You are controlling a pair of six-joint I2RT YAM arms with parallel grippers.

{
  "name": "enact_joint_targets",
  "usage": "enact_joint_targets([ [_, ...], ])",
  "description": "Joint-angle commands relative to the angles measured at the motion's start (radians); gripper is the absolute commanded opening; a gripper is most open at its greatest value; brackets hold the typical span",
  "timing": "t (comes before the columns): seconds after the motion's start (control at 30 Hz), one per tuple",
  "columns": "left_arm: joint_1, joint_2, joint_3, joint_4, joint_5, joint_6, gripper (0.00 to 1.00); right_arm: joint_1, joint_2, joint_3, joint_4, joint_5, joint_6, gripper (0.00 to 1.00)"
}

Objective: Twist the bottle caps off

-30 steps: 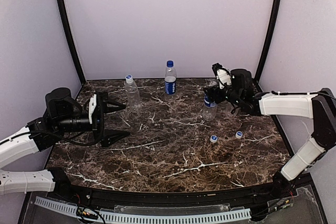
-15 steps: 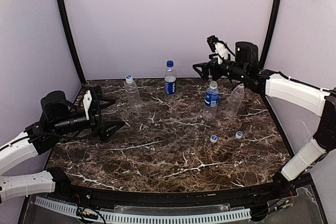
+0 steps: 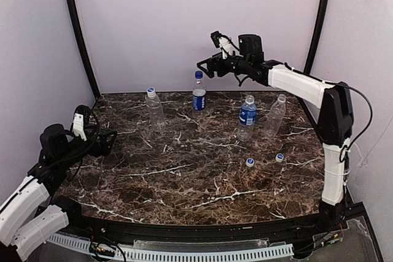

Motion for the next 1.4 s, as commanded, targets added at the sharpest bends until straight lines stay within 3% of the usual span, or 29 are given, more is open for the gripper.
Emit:
enact_joint_targets([
  [0.0,0.060,-0.047,-0.067,-0.016,-0.022,-0.096,0.99,0.027,0.125,0.176,-0.131,0.017,0.005,0.91],
  [0.27,0.095,-0.109,-0.139,0.025,0.005,-0.101,0.99,0.046,0.240,0.293,-0.200,0.128,-0.020,0.87],
  [0.4,0.098,-0.121,-0.154,0.040,0.017,-0.104,0.99,0.055,0.249,0.289,-0.199,0.171,-0.032,0.78],
  [0.53,0.098,-0.122,-0.159,0.048,0.021,-0.111,0.99,0.056,0.269,0.302,-0.211,0.158,-0.034,0.63],
  [0.77,0.098,-0.127,-0.161,0.051,0.027,-0.110,0.98,0.056,0.315,0.357,-0.236,0.129,-0.034,0.58],
  [0.87,0.098,-0.129,-0.161,0.052,0.028,-0.110,0.98,0.057,0.324,0.377,-0.245,0.128,-0.029,0.43],
  [1.03,0.098,-0.128,-0.167,0.072,0.105,-0.091,0.99,0.059,0.295,0.373,-0.249,0.083,-0.018,0.00],
  [1.13,0.096,-0.123,-0.171,0.096,0.273,-0.081,0.99,0.069,0.245,0.350,-0.270,0.064,-0.012,0.00],
  [1.23,0.090,-0.123,-0.172,0.105,0.347,-0.072,0.99,0.095,0.141,0.311,-0.314,0.011,-0.002,0.00],
  [1.37,0.087,-0.122,-0.176,0.120,0.424,-0.070,0.99,0.142,-0.025,0.205,-0.328,-0.311,0.047,0.00],
])
